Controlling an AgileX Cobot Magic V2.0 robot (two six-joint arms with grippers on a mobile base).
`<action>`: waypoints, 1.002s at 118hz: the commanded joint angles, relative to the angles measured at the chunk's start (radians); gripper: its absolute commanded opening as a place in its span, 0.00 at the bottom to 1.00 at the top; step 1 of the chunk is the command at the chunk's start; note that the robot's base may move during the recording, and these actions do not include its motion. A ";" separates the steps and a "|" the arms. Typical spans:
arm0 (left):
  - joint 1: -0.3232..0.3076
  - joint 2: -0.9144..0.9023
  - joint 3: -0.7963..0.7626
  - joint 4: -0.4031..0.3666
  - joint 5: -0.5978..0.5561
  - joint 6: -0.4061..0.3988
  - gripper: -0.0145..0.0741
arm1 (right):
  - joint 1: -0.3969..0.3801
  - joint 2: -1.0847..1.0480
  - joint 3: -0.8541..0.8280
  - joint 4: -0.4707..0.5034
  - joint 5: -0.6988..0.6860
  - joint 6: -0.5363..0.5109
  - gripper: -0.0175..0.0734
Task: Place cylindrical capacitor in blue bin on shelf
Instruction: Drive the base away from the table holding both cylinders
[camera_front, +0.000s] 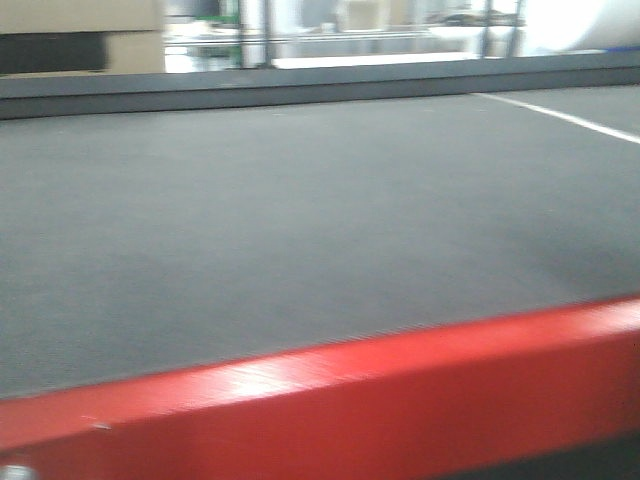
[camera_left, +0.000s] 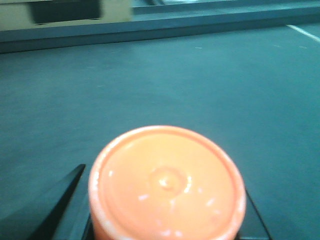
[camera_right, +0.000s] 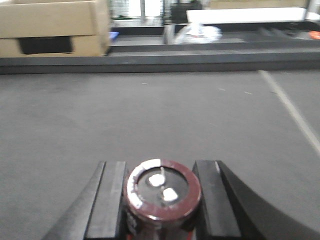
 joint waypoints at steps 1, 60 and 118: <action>0.000 -0.003 -0.004 0.000 -0.026 0.000 0.04 | 0.003 -0.007 -0.007 -0.001 -0.025 -0.004 0.02; 0.000 -0.003 -0.004 0.000 -0.026 0.000 0.04 | 0.003 -0.007 -0.007 -0.001 -0.025 -0.004 0.02; 0.000 -0.003 -0.004 0.000 -0.026 0.000 0.04 | 0.003 -0.007 -0.007 -0.001 -0.025 -0.004 0.02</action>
